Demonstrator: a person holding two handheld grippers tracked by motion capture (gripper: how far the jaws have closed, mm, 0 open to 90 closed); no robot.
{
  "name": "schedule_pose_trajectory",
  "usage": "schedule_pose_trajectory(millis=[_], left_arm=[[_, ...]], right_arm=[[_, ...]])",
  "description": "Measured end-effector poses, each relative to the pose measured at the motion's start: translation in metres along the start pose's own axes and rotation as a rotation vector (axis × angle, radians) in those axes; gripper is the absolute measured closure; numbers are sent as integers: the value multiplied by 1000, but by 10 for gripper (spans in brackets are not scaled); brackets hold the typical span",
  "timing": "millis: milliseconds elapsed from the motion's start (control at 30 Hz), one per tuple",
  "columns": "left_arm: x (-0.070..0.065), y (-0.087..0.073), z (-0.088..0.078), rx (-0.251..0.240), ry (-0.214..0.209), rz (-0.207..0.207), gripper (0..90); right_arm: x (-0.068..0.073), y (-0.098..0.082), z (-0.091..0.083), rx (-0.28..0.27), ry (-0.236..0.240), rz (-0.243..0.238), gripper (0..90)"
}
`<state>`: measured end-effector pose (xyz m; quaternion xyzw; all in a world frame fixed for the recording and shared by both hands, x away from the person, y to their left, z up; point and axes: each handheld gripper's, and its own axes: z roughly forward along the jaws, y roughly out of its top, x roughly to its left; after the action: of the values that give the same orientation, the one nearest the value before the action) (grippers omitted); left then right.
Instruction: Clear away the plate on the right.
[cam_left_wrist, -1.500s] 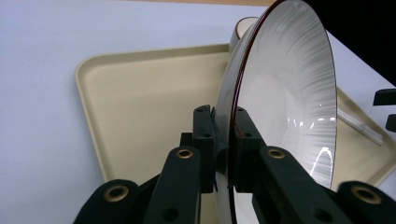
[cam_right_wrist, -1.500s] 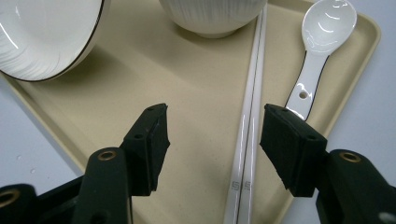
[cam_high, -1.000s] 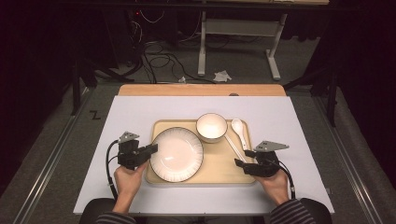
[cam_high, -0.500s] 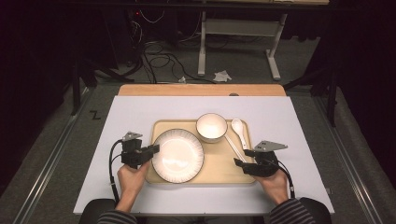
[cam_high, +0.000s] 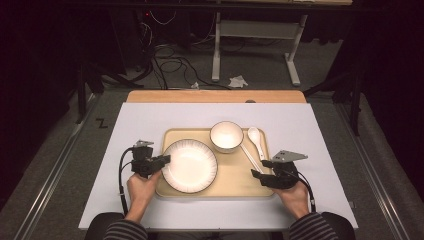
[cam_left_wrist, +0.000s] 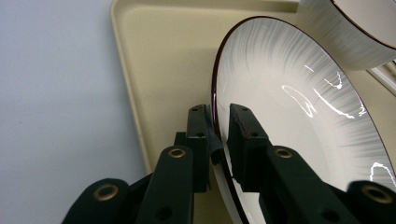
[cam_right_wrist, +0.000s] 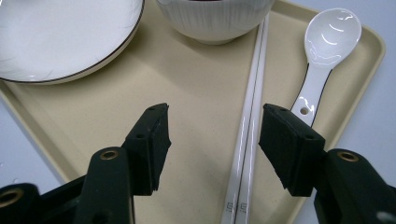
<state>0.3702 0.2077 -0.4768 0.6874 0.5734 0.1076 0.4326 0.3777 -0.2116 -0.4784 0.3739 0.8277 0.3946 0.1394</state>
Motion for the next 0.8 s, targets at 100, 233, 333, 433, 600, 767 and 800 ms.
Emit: schedule_pose_trajectory(millis=[100,233,333,433,600,767,800], left_arm=[[4,1,5,14,3,-11,790],[8,1,11,36,17,-15,785],[11,1,14,47,21,-22,779],[13,1,17,58,31,-28,773],[15,1,19,66,34,-32,773],[14,2,22,69,44,-35,773],[15,2,23,77,50,-32,772]], right_arm=[[-1,0,0,0,-1,2,437],[-1,0,0,6,-7,-4,437],[-2,0,0,8,-5,-4,436],[-1,0,0,11,-7,0,436],[-2,0,0,19,-13,2,436],[-4,-1,-1,16,-16,-1,436],[-4,-1,-1,13,-15,-2,436]])
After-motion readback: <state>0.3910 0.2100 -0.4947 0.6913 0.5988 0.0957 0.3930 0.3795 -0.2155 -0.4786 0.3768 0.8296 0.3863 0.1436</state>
